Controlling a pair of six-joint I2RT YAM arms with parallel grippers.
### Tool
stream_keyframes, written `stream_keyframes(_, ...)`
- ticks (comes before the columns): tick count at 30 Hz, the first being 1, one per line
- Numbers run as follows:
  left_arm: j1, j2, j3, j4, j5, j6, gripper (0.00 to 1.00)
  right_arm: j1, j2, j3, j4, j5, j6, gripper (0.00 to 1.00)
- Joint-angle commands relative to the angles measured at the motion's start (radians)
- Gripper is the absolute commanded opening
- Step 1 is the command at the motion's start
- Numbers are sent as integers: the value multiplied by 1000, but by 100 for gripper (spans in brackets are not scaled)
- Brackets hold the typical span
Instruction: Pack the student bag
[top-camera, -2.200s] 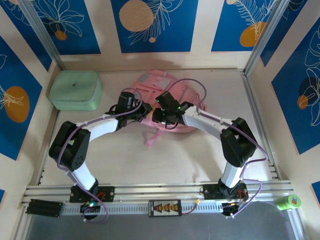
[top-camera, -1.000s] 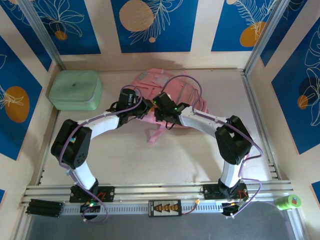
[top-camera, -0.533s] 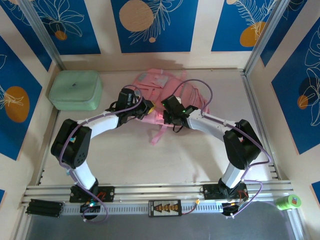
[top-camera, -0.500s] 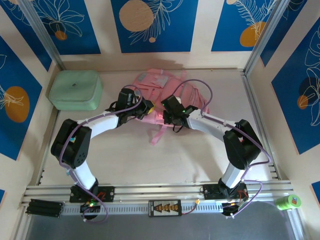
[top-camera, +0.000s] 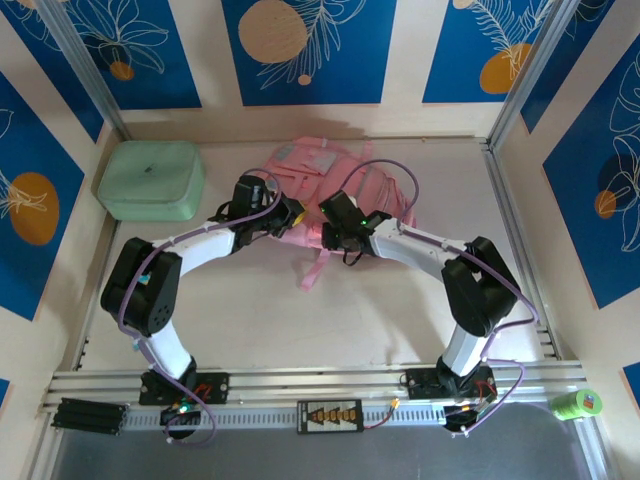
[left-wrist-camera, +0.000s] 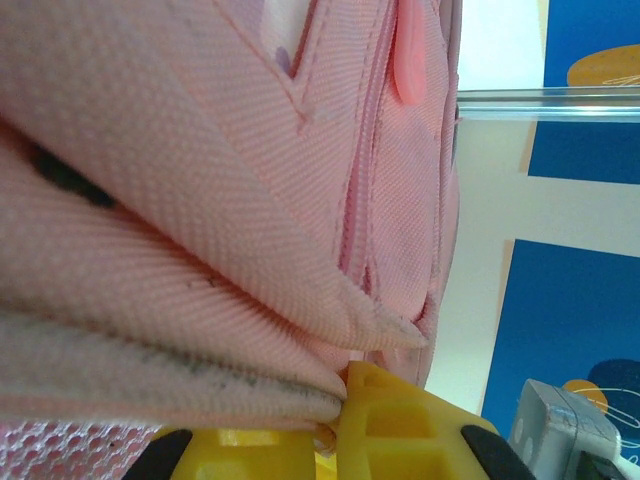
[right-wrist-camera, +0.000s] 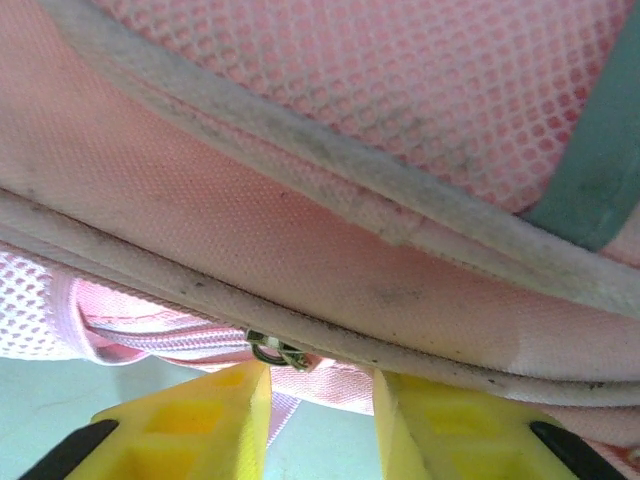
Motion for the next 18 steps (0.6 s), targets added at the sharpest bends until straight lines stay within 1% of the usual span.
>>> stream_keyframes(1,19,-6,62,58,31,18,0,-5,34,26,-8,25,-19,30)
stream_keyframes(6,19,-6,61,58,33,15,0,-6,50,62,1,72,-22,29)
stream_keyframes(12,20,-4,56,69,36,-1,0,-6,29,73,98,107,-55,29)
stream_keyframes(18,15,-4,35,95,35,-21,0,-9,38,91,120,164,-31,23)
